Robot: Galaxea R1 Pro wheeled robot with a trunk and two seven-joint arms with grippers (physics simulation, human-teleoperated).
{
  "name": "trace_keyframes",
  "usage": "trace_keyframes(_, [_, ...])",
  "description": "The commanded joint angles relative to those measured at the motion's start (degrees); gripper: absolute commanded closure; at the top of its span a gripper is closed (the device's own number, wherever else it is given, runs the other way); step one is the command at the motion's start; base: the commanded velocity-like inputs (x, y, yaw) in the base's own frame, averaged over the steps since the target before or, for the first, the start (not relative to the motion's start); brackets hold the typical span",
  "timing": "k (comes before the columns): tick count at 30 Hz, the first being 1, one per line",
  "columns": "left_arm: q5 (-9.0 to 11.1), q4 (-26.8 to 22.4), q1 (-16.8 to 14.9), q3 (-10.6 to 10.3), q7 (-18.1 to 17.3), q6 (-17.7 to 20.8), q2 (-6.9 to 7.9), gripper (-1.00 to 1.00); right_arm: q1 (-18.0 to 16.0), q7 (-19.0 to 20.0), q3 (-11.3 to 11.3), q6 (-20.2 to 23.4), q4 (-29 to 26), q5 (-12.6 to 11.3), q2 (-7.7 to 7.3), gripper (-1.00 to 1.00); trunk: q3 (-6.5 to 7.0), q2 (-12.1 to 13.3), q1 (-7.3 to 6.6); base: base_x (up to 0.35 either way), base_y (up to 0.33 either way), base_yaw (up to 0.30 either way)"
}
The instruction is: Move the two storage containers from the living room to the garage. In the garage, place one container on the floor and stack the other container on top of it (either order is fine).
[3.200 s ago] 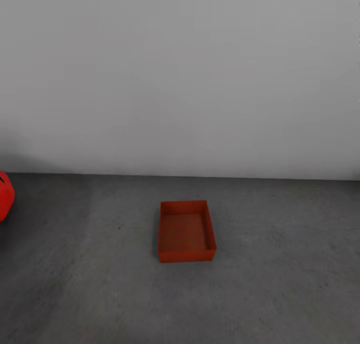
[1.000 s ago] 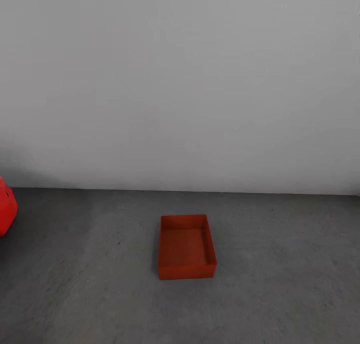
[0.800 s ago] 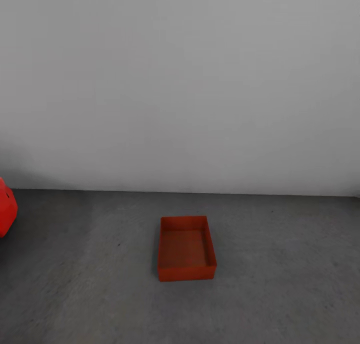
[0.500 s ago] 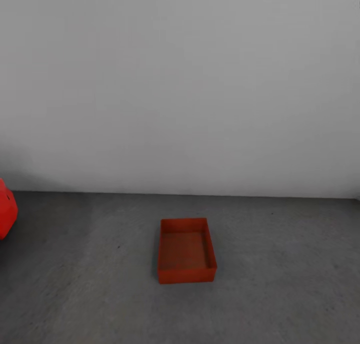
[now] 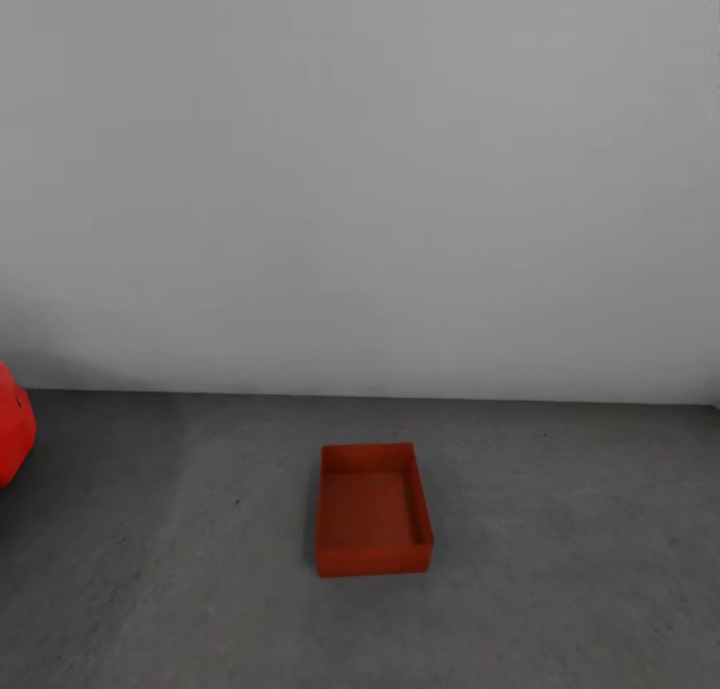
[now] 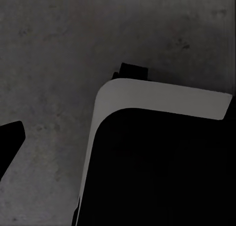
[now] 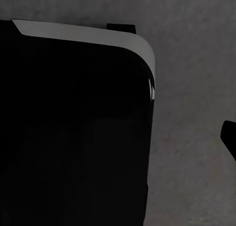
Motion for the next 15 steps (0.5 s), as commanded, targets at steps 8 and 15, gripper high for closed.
trace_keyframes(8, [0.30, -0.13, -0.03, -0.11, 0.14, -0.80, 0.11, -1.00, -0.03, -0.13, 0.50, -2.10, 0.42, -0.48, 0.17, -1.00, 0.70, -0.02, 0.00, 0.000, 0.000, 0.000])
trace_keyframes(15, [0.29, -0.30, -0.03, -0.01, 0.15, -0.82, 0.15, -1.00, -0.03, -0.16, 0.51, -2.22, 0.43, -0.40, 0.29, -1.00, 1.35, -0.02, 0.00, 0.000, 0.000, 0.000])
